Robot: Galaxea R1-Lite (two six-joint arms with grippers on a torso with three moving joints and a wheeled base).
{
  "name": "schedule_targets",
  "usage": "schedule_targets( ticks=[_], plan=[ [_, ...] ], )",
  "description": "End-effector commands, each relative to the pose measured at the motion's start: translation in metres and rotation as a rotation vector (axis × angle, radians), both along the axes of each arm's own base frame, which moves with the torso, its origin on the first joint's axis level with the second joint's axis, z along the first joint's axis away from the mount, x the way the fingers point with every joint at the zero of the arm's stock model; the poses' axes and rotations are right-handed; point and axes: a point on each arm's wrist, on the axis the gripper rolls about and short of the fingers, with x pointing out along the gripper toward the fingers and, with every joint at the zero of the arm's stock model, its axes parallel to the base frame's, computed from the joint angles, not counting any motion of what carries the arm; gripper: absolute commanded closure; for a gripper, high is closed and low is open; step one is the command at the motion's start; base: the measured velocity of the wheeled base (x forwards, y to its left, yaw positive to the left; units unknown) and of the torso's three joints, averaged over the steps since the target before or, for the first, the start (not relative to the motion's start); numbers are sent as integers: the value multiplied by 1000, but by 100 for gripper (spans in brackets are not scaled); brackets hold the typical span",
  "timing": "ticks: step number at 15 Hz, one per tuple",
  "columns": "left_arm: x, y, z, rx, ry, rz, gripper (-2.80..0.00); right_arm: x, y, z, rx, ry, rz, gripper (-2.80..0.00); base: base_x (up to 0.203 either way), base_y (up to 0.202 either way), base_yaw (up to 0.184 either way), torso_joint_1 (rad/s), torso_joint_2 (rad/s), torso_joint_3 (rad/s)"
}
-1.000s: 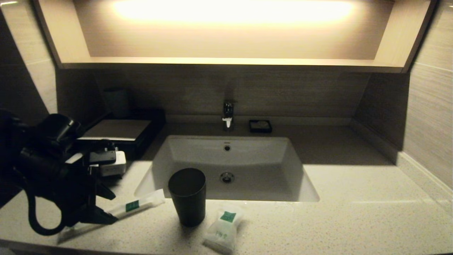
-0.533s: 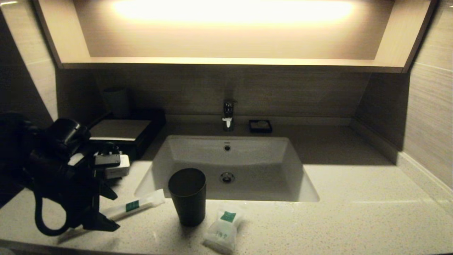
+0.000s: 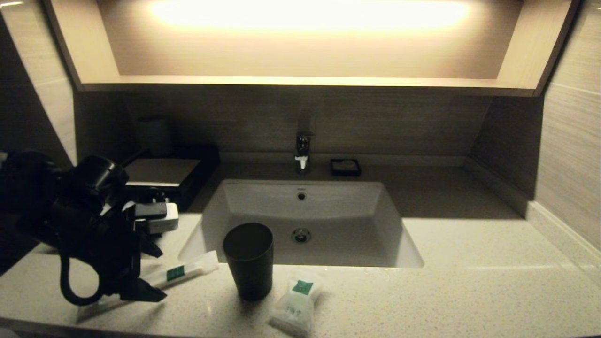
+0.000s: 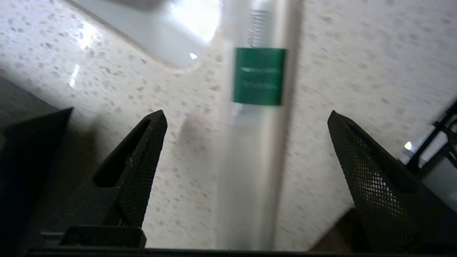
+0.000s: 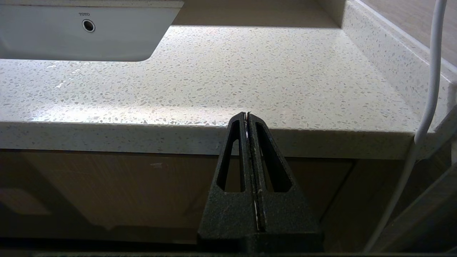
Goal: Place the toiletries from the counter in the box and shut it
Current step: Pick up the bathroom toiletry
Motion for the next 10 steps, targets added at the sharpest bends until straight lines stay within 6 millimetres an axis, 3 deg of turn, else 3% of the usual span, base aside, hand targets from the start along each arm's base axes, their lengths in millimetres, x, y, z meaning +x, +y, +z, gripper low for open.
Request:
schedule_targets(
  ticks=[1, 10],
  plan=[
    [3, 0, -5, -2, 17, -5, -280, 0, 0, 0, 0, 2, 1, 0, 0, 0, 0, 0, 0, 0],
    [4, 0, -1, -6, -2, -4, -280, 0, 0, 0, 0, 2, 1, 0, 0, 0, 0, 0, 0, 0]
  ],
)
